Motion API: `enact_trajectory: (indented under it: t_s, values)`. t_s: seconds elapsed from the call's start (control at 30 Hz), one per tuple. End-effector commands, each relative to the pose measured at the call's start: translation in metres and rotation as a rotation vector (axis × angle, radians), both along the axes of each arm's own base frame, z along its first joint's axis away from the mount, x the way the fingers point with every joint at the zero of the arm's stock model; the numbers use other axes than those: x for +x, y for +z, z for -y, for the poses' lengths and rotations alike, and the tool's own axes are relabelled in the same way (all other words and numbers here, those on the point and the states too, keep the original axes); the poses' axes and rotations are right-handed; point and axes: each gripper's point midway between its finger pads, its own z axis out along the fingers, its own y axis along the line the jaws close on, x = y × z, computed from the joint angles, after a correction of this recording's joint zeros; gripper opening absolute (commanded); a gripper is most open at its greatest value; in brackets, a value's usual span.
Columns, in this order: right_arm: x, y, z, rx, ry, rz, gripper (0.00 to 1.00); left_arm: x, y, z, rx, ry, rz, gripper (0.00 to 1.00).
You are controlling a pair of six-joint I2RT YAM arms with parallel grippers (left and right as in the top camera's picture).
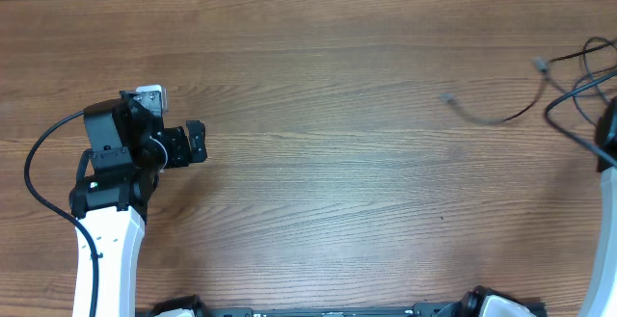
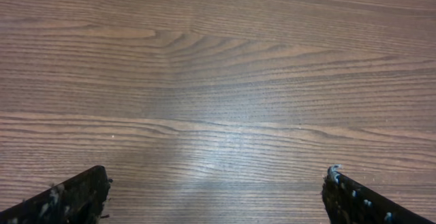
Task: Untangle cables
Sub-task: 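Carry the cable off to the far right with the right gripper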
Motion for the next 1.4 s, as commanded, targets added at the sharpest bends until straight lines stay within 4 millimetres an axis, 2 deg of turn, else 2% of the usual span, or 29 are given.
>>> enact_trajectory:
  t_s: [0.0, 0.07, 0.13, 0.2, 0.3, 0.4, 0.57, 0.7, 0.8, 0.93, 1.1, 1.13, 1.2, 1.23, 1.27, 1.37]
  values:
    - [-0.048, 0.010, 0.042, -0.080, -0.322, -0.053, 0.04, -0.001, -0.004, 0.001, -0.005, 0.006, -0.013, 1.00]
    - [-0.057, 0.012, 0.054, -0.089, -0.359, -0.047, 0.04, -0.001, -0.004, 0.001, -0.005, 0.006, -0.013, 1.00]
    - [-0.061, 0.002, 0.070, -0.084, -0.386, -0.073, 0.04, -0.001, -0.004, 0.001, -0.005, 0.006, -0.013, 1.00]
    - [-0.061, -0.020, 0.088, -0.071, -0.400, -0.123, 0.04, -0.001, -0.004, 0.001, -0.005, 0.006, -0.012, 1.00]
    - [-0.054, -0.068, 0.113, -0.032, -0.397, -0.221, 0.04, -0.001, -0.004, 0.001, -0.005, 0.006, -0.012, 1.00]
    - [-0.039, -0.104, 0.119, 0.015, -0.318, -0.207, 0.04, -0.001, -0.004, 0.001, -0.005, 0.006, -0.013, 1.00]
    - [-0.009, -0.160, 0.115, 0.095, -0.115, -0.219, 0.04, -0.001, -0.004, 0.001, -0.005, 0.006, -0.013, 1.00]
    - [-0.002, -0.198, 0.124, 0.158, -0.027, -0.246, 0.04, -0.001, -0.004, 0.001, -0.005, 0.006, -0.013, 1.00]
    - [-0.021, -0.216, 0.148, 0.248, -0.104, -0.140, 0.04, -0.001, -0.004, 0.001, -0.005, 0.006, -0.013, 1.00]
    - [-0.067, -0.237, 0.184, 0.340, -0.344, 0.008, 0.04, -0.001, -0.004, 0.001, -0.005, 0.006, -0.013, 1.00]
    - [-0.094, -0.280, 0.199, 0.495, -0.433, 0.094, 0.04, -0.001, -0.004, 0.001, -0.005, 0.006, -0.013, 0.99]
    - [-0.095, -0.289, 0.199, 0.535, -0.437, 0.117, 0.09, -0.001, -0.004, 0.001, -0.005, 0.006, -0.013, 1.00]
    - [-0.086, -0.306, 0.195, 0.607, -0.390, 0.121, 0.57, -0.001, -0.004, 0.001, -0.005, 0.006, -0.013, 1.00]
    - [-0.076, -0.314, 0.190, 0.638, -0.331, 0.103, 0.76, -0.001, -0.004, 0.001, -0.005, 0.006, -0.013, 1.00]
    - [-0.068, -0.319, 0.187, 0.657, -0.289, 0.093, 1.00, -0.001, -0.004, 0.001, -0.005, 0.006, -0.013, 1.00]
    - [-0.059, -0.324, 0.182, 0.673, -0.249, 0.081, 1.00, -0.001, -0.004, 0.001, -0.005, 0.006, -0.013, 1.00]
